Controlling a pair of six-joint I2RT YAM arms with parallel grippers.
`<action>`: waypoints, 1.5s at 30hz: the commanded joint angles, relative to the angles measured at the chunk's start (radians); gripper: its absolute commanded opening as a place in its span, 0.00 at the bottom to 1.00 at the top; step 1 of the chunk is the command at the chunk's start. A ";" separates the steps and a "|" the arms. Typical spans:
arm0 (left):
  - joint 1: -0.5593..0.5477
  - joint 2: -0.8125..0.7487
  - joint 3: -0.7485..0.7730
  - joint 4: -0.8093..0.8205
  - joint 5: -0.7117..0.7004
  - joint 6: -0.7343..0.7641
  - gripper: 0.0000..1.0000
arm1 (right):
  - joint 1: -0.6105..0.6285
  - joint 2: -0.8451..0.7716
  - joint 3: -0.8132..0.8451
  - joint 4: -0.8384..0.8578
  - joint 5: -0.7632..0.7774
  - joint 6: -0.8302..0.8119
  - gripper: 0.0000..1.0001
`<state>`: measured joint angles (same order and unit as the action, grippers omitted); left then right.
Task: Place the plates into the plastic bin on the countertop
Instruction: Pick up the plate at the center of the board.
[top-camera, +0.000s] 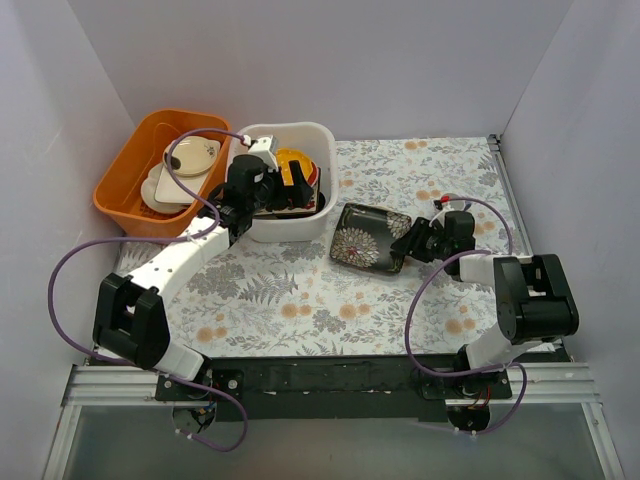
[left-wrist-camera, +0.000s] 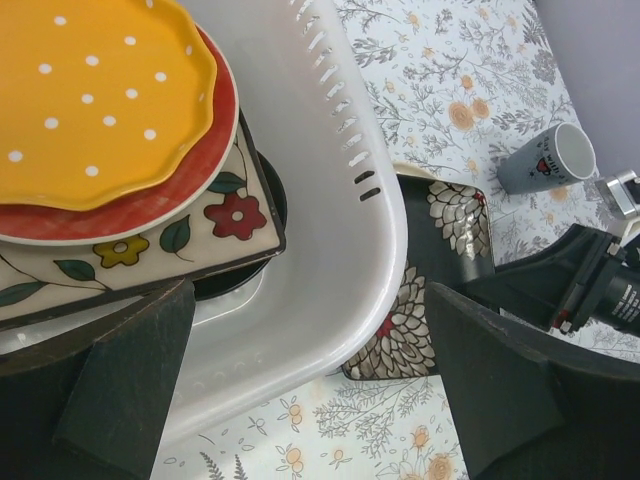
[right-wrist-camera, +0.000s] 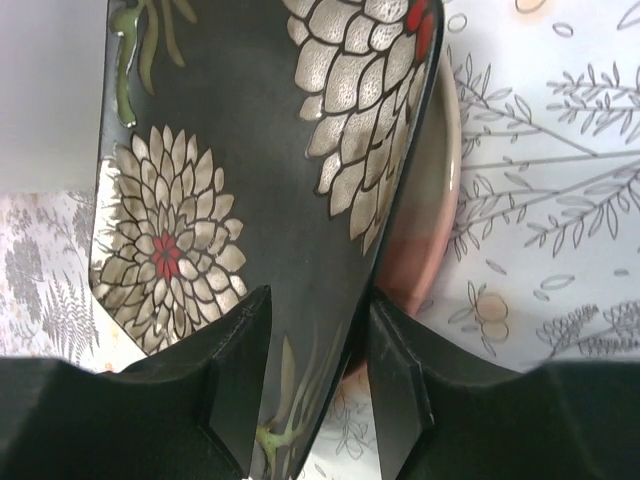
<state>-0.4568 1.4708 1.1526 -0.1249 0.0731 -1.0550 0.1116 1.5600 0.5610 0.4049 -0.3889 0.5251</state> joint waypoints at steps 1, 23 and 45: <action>-0.003 -0.055 -0.021 0.027 0.036 -0.010 0.98 | -0.006 0.061 0.027 0.058 -0.004 0.021 0.48; -0.003 -0.084 -0.024 -0.015 0.051 -0.020 0.98 | -0.006 0.061 0.019 0.048 -0.041 0.018 0.01; -0.003 -0.095 -0.070 -0.012 0.086 -0.056 0.98 | -0.007 -0.189 0.005 -0.046 -0.065 0.012 0.01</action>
<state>-0.4568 1.4265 1.0916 -0.1349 0.1471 -1.1084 0.0994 1.4483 0.5529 0.3359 -0.4175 0.5510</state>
